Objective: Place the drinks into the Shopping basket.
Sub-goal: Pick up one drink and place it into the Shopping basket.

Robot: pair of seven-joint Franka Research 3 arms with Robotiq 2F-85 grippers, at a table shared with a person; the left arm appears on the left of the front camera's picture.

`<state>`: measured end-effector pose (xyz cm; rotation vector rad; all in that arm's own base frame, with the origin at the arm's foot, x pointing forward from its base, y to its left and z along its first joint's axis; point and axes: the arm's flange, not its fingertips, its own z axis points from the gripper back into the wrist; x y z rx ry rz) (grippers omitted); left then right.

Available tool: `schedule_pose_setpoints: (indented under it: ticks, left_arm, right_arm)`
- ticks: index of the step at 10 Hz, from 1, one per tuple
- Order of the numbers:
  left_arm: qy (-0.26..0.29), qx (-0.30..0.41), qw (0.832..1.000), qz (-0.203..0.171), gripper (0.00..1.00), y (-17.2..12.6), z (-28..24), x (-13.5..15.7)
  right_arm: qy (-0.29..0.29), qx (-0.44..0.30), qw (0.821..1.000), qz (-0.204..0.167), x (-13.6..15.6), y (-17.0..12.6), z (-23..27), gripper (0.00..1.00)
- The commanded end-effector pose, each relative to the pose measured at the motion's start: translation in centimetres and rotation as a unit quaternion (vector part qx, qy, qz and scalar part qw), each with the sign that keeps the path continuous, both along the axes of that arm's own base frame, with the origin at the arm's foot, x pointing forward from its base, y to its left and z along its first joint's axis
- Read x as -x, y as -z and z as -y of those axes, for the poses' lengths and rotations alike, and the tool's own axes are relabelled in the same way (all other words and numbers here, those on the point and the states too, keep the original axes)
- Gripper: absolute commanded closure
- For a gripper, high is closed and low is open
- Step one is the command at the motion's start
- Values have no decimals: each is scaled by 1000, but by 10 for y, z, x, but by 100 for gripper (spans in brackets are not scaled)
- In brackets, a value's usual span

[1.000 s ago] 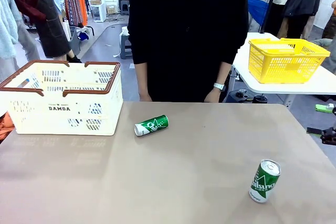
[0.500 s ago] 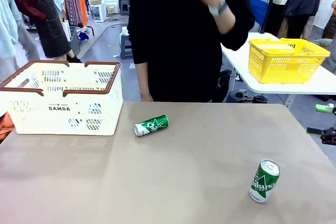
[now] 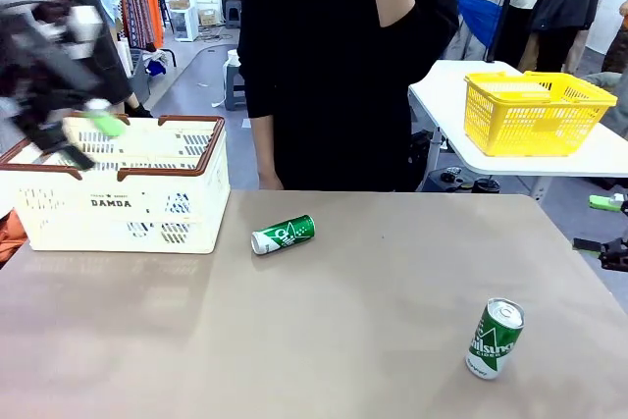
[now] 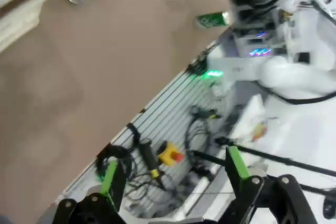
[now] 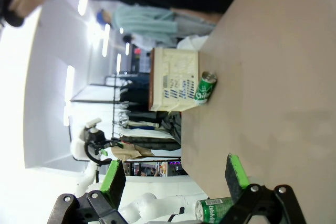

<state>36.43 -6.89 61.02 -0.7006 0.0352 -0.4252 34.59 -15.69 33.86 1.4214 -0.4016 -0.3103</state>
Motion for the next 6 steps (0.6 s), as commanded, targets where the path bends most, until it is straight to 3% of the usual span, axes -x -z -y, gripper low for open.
schedule_pose_setpoints:
  ticks: [1,2,3,4,5,6]
  left_arm:
    - [-6,-134,991,10,0,5,55,-39]
    - [-22,-190,981,28,0,7,96,-50]
    - [-62,-238,969,23,0,17,132,-59]
    - [-122,-272,954,42,0,31,169,-66]
    - [-154,-274,948,54,0,47,200,-75]
    - [-181,-271,945,35,0,67,225,-91]
  right_arm:
    - [-5,-1,1000,-9,1,-5,2,0]
    - [-5,-1,1000,-9,1,-5,2,0]
    - [-5,-1,1000,-9,1,-5,2,0]
    - [-5,-1,1000,-9,1,-5,2,0]
    - [-5,-1,1000,-9,1,-5,2,0]
    - [-5,-1,1000,-9,1,-5,2,0]
